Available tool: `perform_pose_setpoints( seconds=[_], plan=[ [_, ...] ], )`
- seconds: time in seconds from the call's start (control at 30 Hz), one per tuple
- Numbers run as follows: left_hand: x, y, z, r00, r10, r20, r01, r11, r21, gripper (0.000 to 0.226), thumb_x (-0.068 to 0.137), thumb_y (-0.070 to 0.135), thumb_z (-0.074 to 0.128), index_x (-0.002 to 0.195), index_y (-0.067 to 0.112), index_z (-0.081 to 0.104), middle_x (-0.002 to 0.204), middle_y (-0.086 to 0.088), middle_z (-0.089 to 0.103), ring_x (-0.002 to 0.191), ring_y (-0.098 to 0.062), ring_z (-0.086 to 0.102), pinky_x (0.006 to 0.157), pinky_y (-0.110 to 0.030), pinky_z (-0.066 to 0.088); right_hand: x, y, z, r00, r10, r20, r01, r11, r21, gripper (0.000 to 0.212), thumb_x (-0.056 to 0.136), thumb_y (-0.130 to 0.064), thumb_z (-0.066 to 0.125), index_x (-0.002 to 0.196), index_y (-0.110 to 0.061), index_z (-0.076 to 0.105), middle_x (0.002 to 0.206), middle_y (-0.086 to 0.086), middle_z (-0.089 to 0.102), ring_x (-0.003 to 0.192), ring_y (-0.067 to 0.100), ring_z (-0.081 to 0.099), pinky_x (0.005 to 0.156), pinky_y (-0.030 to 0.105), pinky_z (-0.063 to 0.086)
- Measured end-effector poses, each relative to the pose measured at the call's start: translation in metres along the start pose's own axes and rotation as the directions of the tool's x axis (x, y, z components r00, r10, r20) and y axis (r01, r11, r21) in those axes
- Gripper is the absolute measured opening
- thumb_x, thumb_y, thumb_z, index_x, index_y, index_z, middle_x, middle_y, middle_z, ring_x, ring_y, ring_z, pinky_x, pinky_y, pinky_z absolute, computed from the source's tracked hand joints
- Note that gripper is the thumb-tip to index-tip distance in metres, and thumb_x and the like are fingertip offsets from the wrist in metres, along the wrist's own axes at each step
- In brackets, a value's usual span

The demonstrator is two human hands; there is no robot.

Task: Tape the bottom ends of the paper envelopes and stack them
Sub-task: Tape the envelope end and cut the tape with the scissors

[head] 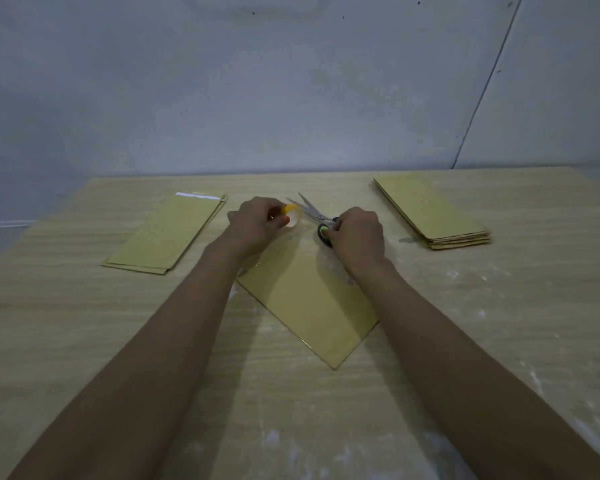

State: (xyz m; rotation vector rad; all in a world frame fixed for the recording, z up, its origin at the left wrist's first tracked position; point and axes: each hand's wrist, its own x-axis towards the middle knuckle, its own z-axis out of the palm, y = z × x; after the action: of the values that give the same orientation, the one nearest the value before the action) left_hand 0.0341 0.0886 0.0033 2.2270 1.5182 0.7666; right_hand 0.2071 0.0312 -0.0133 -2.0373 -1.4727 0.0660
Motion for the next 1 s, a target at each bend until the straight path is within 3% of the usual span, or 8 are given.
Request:
perform_pose_setpoints(
  seconds=[0.17,0.3,0.4,0.57,0.7,0.93,1.0],
  plan=[
    [0.001,-0.008,0.012,1.0,0.005,-0.011,-0.006,0.999,-0.044,0.021,0.097,0.029,0.059,0.114,0.027,0.07,0.105,0.007,0.067,0.103,-0.018,0.06,0.1,-0.044,0.04,0.011,-0.002,0.001,0.999,-0.011,0.051,0.013,0.999,-0.036,0.027,0.09,-0.03,0.067,0.093,-0.003,0.068,0.092,0.016,0.064,0.09,0.033,0.059,0.064,0.031,0.038],
    [0.003,-0.011,0.014,1.0,-0.012,-0.012,0.011,0.998,-0.054,0.026,0.097,0.033,0.059,0.121,0.028,0.067,0.115,0.005,0.068,0.108,-0.018,0.06,0.103,-0.045,0.038,0.014,-0.004,0.002,0.997,0.032,0.067,-0.032,0.999,0.01,0.031,0.083,-0.034,0.074,0.093,-0.005,0.068,0.095,0.015,0.065,0.087,0.031,0.062,0.063,0.032,0.044],
    [0.002,-0.013,0.014,1.0,-0.016,-0.002,0.016,0.996,-0.087,0.026,0.096,0.037,0.06,0.12,0.03,0.067,0.114,0.007,0.068,0.106,-0.016,0.06,0.103,-0.045,0.036,0.013,-0.004,-0.002,0.997,0.053,0.064,-0.057,0.996,0.066,0.027,0.079,-0.03,0.078,0.092,-0.007,0.069,0.095,0.013,0.067,0.087,0.03,0.064,0.071,0.036,0.055],
    [0.0,-0.012,0.013,1.0,-0.015,0.001,0.015,0.993,-0.118,0.023,0.094,0.04,0.062,0.113,0.029,0.069,0.107,0.009,0.068,0.102,-0.015,0.061,0.104,-0.049,0.038,0.013,-0.004,-0.004,0.995,0.034,0.093,-0.05,0.985,0.166,0.011,0.082,-0.02,0.078,0.089,-0.012,0.077,0.103,0.012,0.068,0.095,0.025,0.064,0.077,0.034,0.056],
    [-0.001,-0.012,0.012,1.0,-0.024,0.01,0.025,0.99,-0.136,0.023,0.094,0.041,0.063,0.112,0.029,0.07,0.105,0.007,0.069,0.103,-0.017,0.061,0.103,-0.051,0.039,0.015,-0.004,-0.006,0.989,0.042,0.142,-0.063,0.987,0.147,0.017,0.083,-0.023,0.077,0.097,-0.012,0.079,0.107,0.011,0.069,0.094,0.023,0.065,0.073,0.028,0.051],
    [-0.002,-0.01,0.011,0.998,-0.042,0.036,0.046,0.992,-0.117,0.024,0.095,0.044,0.059,0.111,0.029,0.07,0.098,0.007,0.067,0.1,-0.02,0.059,0.103,-0.049,0.039,0.021,-0.005,-0.01,0.962,0.057,0.266,-0.089,0.99,0.112,0.029,0.088,-0.027,0.067,0.103,-0.003,0.076,0.103,0.013,0.071,0.089,0.023,0.066,0.08,0.04,0.059],
    [-0.003,-0.01,0.011,0.998,-0.043,0.046,0.048,0.992,-0.113,0.024,0.096,0.045,0.058,0.109,0.029,0.07,0.097,0.008,0.067,0.099,-0.021,0.058,0.102,-0.049,0.039,0.02,-0.006,-0.009,0.968,0.063,0.244,-0.096,0.987,0.129,0.032,0.087,-0.028,0.065,0.102,-0.001,0.075,0.102,0.015,0.072,0.089,0.025,0.067,0.079,0.042,0.059]
  ],
)
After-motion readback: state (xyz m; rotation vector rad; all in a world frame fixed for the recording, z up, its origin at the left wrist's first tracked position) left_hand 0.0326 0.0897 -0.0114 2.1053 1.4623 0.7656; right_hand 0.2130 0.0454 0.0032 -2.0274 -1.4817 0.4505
